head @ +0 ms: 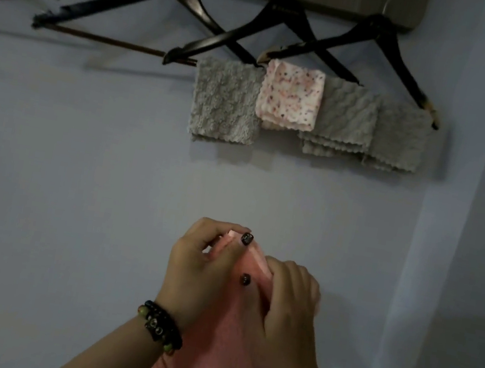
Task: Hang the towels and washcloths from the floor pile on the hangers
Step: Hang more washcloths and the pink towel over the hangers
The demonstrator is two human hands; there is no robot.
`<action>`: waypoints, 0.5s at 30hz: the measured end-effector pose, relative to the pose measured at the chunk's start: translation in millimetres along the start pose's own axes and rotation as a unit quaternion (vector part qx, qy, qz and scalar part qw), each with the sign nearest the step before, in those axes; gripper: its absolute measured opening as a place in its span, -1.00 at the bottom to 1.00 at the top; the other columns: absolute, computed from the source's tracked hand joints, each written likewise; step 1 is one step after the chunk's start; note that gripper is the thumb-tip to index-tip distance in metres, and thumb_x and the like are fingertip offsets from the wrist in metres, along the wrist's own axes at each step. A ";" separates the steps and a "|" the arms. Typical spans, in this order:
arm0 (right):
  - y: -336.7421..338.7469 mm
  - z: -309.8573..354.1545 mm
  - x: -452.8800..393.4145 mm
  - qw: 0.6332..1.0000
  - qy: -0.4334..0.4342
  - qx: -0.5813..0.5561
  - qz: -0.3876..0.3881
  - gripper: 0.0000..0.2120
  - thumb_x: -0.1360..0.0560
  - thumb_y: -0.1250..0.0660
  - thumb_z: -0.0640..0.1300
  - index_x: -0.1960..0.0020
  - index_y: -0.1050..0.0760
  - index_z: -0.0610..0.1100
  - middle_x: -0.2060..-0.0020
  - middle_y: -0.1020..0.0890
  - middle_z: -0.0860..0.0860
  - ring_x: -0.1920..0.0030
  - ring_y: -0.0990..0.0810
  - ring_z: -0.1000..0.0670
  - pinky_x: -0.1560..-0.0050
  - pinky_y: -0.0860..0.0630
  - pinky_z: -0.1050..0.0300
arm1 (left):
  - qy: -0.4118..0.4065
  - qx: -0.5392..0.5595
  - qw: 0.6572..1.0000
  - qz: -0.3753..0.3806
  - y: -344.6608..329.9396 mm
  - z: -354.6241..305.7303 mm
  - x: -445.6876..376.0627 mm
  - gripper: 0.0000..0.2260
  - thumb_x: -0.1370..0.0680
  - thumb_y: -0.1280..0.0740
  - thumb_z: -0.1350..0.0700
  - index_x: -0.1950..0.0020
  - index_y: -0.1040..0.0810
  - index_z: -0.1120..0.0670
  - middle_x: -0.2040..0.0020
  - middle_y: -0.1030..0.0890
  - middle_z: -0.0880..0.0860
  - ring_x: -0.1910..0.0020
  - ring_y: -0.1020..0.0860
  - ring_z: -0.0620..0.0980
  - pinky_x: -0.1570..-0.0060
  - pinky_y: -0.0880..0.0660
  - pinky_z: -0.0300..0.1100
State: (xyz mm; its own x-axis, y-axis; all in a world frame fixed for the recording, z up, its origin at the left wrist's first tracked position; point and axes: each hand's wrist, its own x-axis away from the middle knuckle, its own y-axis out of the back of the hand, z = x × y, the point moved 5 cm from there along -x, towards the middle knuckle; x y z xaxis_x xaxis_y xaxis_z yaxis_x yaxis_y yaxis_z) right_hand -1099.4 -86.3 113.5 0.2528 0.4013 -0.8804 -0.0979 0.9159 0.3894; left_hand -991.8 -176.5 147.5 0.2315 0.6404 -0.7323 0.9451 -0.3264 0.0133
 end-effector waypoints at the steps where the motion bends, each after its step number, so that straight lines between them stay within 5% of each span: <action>1: 2.1 0.8 -5.0 0.999 0.035 0.025 -0.001 -0.80 -0.59 -0.12 0.07 -0.08 -0.42 -0.01 0.10 -0.45 0.10 0.05 -0.37 0.06 -0.07 -0.21 0.17 | -0.022 -0.018 1.000 -0.012 1.4 -4.3 -4.9 -0.85 -0.49 -0.42 0.15 0.12 -0.65 -0.12 0.09 -0.63 -0.18 0.01 -0.58 -0.22 0.07 -0.45 -0.43; 5: 15.1 4.5 -41.9 0.987 0.078 0.139 -0.012 -0.92 -0.40 -0.45 -0.20 0.16 -0.55 -0.09 0.18 -0.42 0.00 0.17 -0.37 -0.04 0.18 -0.24 0.11 | -0.080 -0.065 0.994 -0.040 9.9 -18.7 -28.3 -0.87 -0.48 -0.43 0.12 0.10 -0.65 -0.14 0.08 -0.62 -0.19 0.00 -0.58 -0.21 0.11 -0.43 -0.43; 8: 16.6 16.5 -74.9 0.980 -0.028 0.169 0.104 -0.96 -0.48 -0.32 -0.12 0.11 -0.46 -0.05 0.23 -0.52 0.00 0.22 -0.55 -0.11 0.31 -0.37 0.09 | -0.117 -0.086 0.989 -0.036 14.7 -29.1 -46.5 -0.88 -0.48 -0.43 0.10 0.08 -0.65 -0.14 0.07 -0.60 -0.21 0.02 -0.57 -0.20 0.17 -0.43 -0.40; 12: 0.4 14.6 -111.3 0.973 -0.162 -0.043 0.162 -0.90 -0.51 -0.22 -0.03 0.08 -0.44 -0.04 0.24 -0.63 -0.03 0.21 -0.61 -0.12 0.22 -0.55 0.09 | -0.155 -0.101 0.981 -0.057 25.8 -38.0 -78.2 -0.88 -0.48 -0.44 0.12 0.08 -0.65 -0.11 0.09 -0.61 -0.18 0.05 -0.57 -0.22 0.19 -0.46 -0.34; 15: -17.5 25.7 -128.1 0.926 -0.209 -0.235 0.209 -0.89 -0.57 -0.13 -0.13 -0.02 -0.43 -0.06 0.43 -0.66 -0.13 0.44 -0.63 -0.19 0.55 -0.42 0.24 | -0.177 -0.085 0.979 -0.058 34.4 -43.9 -100.7 -0.88 -0.48 -0.45 0.11 0.08 -0.64 -0.13 0.10 -0.61 -0.17 0.06 -0.57 -0.20 0.19 -0.48 -0.31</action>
State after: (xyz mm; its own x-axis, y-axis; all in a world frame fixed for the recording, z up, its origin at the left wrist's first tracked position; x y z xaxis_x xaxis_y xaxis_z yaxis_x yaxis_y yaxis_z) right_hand -1105.3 -154.0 226.4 0.4391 0.7716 -0.4602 -0.6537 0.6258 0.4255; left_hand -972.5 -221.7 251.6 0.0551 0.3754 -0.9252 0.9919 -0.1266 0.0078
